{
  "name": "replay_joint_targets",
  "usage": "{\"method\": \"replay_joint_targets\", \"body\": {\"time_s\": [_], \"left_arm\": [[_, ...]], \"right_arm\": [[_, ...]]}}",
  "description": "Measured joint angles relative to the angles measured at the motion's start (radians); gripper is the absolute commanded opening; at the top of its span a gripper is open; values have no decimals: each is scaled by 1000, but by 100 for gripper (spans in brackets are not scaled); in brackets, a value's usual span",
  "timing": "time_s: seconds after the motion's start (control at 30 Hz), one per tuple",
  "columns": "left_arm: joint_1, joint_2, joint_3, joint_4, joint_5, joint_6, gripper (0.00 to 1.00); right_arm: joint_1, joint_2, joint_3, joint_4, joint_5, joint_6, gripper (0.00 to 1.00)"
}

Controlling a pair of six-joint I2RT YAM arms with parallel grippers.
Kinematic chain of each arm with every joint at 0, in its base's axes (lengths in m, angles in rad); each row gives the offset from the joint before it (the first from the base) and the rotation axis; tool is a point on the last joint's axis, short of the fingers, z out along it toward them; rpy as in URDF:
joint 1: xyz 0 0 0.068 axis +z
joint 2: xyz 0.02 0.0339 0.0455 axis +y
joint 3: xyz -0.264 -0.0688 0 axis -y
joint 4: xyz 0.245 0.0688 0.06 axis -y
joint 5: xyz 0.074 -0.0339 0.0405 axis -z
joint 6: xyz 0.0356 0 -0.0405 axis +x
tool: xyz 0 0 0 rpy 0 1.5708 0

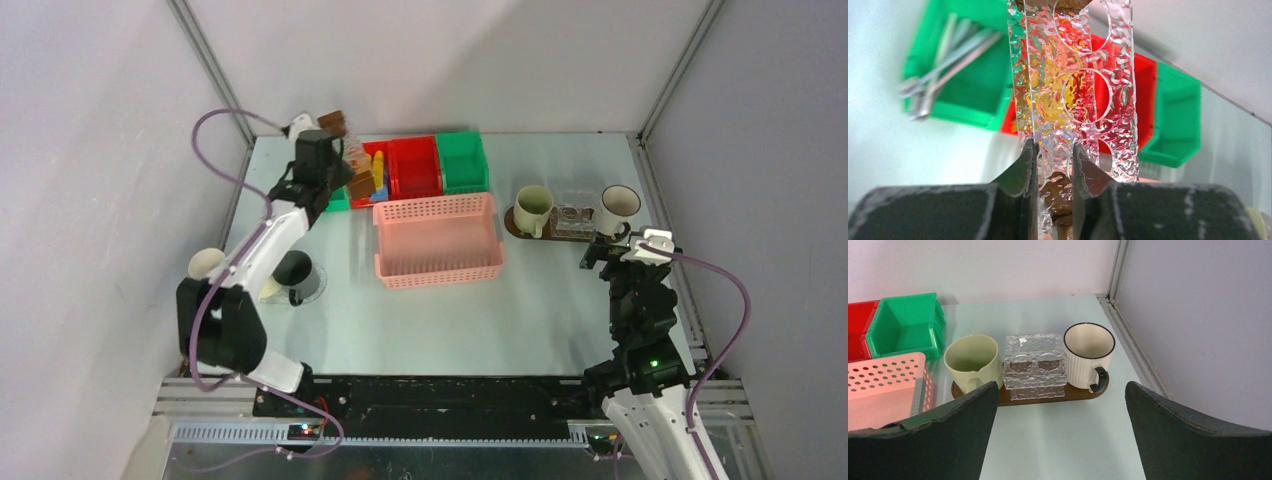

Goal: Prepare toiletry sets of a toothbrush and toothpaste on the tray
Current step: Pick up the toothpaste holder from the storage box, then place the toothpaste holder at the center of the board.

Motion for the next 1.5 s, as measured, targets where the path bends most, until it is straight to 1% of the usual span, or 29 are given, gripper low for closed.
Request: {"method": "replay_joint_targets", "body": {"time_s": [0.27,0.43,0.6,0.77,0.93,1.1,1.17,1.23,1.33,1.37,1.4,1.43,1.5], "left_arm": [[116,-255,-254,-6,-163,-93,0],[178,-334,-366,-27,-257,-189,0],[231,-340,-427,-48,-321,-300,0],[273,-322,-443,-61,-361,-405,0],[305,-262,-444,-61,-393,-502,0],[325,-193,-463,-46,-388,-555,0],[328,-166,-468,-43,-383,-567,2],[331,-133,-470,-32,-374,-579,7],[335,-97,-470,-16,-364,-597,20],[336,-87,-470,-13,-360,-600,22],[338,-78,-470,-2,-357,-605,28],[340,-70,-470,9,-354,-611,31],[342,-60,-470,29,-350,-623,46]], "right_arm": [[31,0,-12,4,0,3,99],[53,-6,-14,6,0,3,99],[69,-10,-14,6,0,3,99],[76,-13,-14,6,0,3,99],[76,-18,-14,6,1,2,99],[76,-18,-14,5,1,2,99],[76,-18,-14,5,1,2,99],[76,-18,-14,6,1,2,99],[75,-18,-14,5,1,2,99],[74,-18,-14,6,1,2,99],[73,-17,-14,5,1,2,99],[72,-16,-14,6,1,2,99],[71,-16,-14,5,1,2,99]]}}
